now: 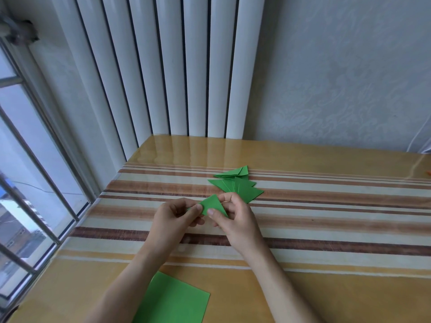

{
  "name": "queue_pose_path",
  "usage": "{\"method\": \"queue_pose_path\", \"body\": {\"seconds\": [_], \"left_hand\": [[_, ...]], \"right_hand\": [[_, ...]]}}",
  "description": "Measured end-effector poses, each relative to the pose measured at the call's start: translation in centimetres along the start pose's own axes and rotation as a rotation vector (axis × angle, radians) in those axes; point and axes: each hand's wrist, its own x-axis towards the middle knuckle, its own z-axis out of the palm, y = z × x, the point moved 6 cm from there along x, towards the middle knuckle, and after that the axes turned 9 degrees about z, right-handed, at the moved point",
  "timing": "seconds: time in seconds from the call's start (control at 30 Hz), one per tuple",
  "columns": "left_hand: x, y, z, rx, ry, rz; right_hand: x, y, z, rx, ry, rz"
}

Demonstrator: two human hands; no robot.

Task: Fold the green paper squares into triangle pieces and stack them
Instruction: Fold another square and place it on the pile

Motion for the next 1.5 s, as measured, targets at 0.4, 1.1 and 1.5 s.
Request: {"method": "queue_pose_path", "body": {"seconds": [0.4, 1.1, 1.5], "left_hand": [[-0.2, 0.3, 1.1, 0.071, -0.095, 0.033], [-0.1, -0.1, 1.4, 0.134, -0.206, 0.026], [-0.3, 0.0, 1.7, 0.128, -0.205, 0.009]], "right_hand": [[0.1, -0.3, -0.1, 0.181, -0.004, 0.005], [-0.2, -0.4, -1.9, 0.13, 0.153, 0.019], [-0.1, 0.0, -2.1, 0.212, 0.222, 0.052]]}}
